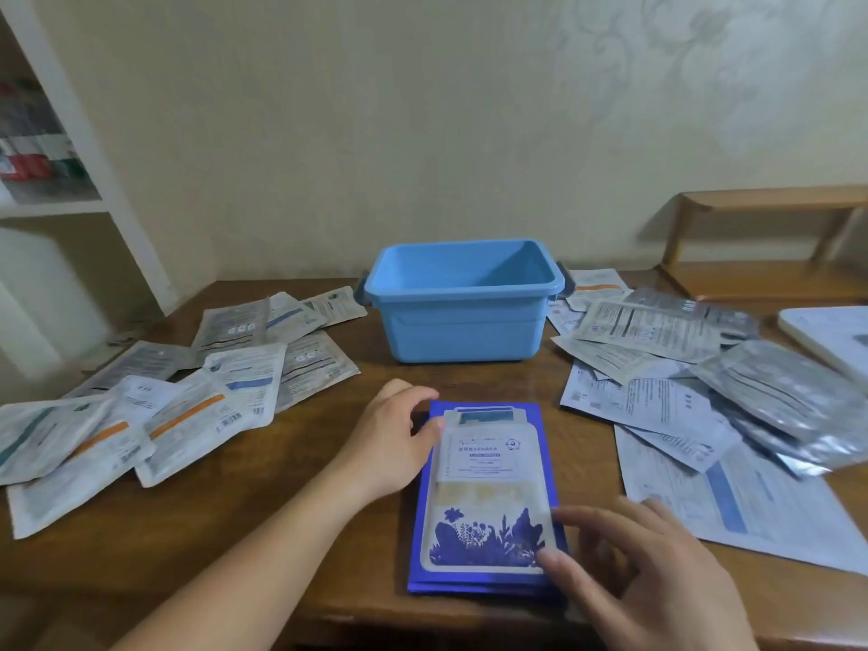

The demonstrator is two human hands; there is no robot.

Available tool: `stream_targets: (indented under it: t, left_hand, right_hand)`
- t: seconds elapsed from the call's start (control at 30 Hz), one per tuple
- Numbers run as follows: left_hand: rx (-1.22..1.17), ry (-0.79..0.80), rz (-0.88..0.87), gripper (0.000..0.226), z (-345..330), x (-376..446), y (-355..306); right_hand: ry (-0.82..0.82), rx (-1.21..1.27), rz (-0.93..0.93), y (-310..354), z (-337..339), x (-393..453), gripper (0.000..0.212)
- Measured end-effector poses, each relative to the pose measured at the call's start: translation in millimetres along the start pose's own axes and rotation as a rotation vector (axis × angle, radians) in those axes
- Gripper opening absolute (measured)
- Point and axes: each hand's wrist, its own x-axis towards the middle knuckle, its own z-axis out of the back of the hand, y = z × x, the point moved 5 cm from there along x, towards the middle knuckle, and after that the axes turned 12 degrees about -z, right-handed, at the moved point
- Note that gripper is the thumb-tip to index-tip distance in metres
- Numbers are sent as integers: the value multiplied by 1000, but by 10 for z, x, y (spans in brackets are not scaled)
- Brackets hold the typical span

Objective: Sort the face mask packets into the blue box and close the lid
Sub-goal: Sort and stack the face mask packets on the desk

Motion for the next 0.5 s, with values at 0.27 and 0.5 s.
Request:
stream_targets:
  t: [0.27,0.5]
  left_hand:
    - [80,265,-257,63,-132,-117,-267]
    - [166,285,-258,65,-202,-165,-172]
  right_hand:
    - [313,-150,118,71,-350,160,124]
    - [220,-374,165,9,-495,115,96]
